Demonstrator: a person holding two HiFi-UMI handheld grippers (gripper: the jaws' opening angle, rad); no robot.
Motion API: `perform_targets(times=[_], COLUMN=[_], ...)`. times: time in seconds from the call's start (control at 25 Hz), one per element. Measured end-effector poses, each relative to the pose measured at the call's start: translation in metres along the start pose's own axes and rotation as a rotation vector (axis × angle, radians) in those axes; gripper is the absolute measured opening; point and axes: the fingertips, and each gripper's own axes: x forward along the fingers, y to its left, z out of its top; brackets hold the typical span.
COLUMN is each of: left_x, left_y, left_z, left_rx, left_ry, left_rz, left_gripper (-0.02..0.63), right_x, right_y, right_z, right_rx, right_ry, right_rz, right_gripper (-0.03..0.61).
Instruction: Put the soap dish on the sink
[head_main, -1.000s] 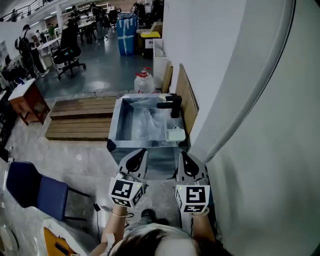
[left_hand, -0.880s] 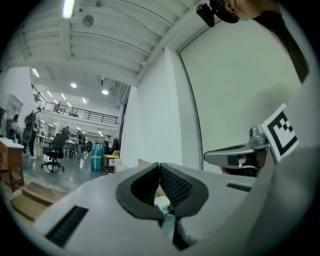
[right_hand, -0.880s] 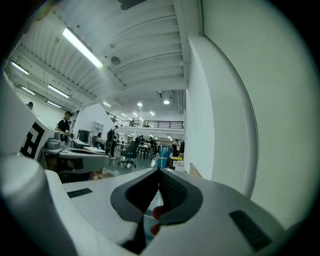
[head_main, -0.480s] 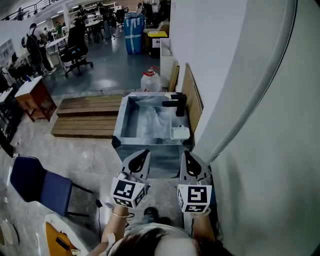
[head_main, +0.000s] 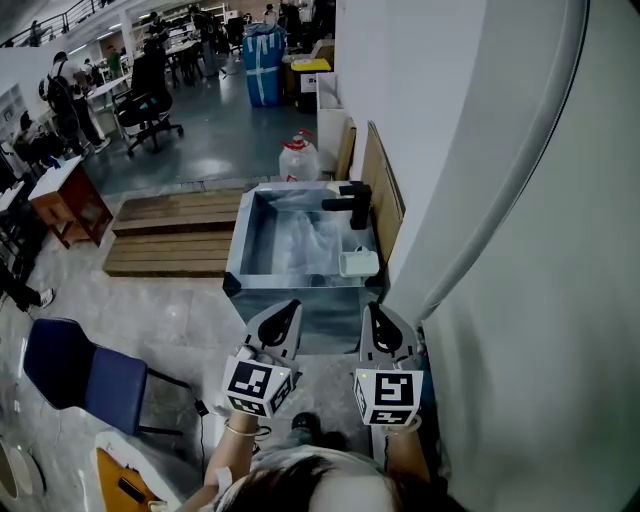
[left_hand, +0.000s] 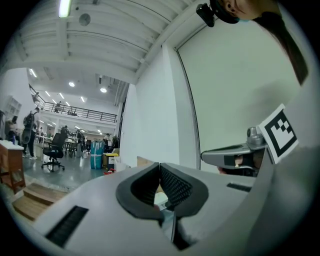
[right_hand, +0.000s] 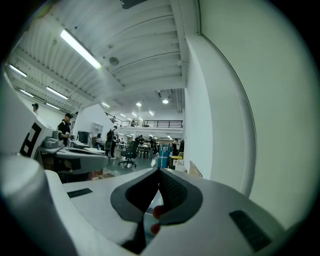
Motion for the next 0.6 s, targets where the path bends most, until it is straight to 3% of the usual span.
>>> perform_targets(times=[0.6], left_x=[0.008], left_y=[0.023], left_z=[-0.013], left_rx=[-0.023], left_ry=[0.024], left_rz=[-0.042], left_gripper=[0.009], right_x=[0.027], right_y=[0.01], right_z=[-0.005], right_rx=[0.01], right_ry=[0.021], right_rz=[-0.037], right_gripper=[0.026])
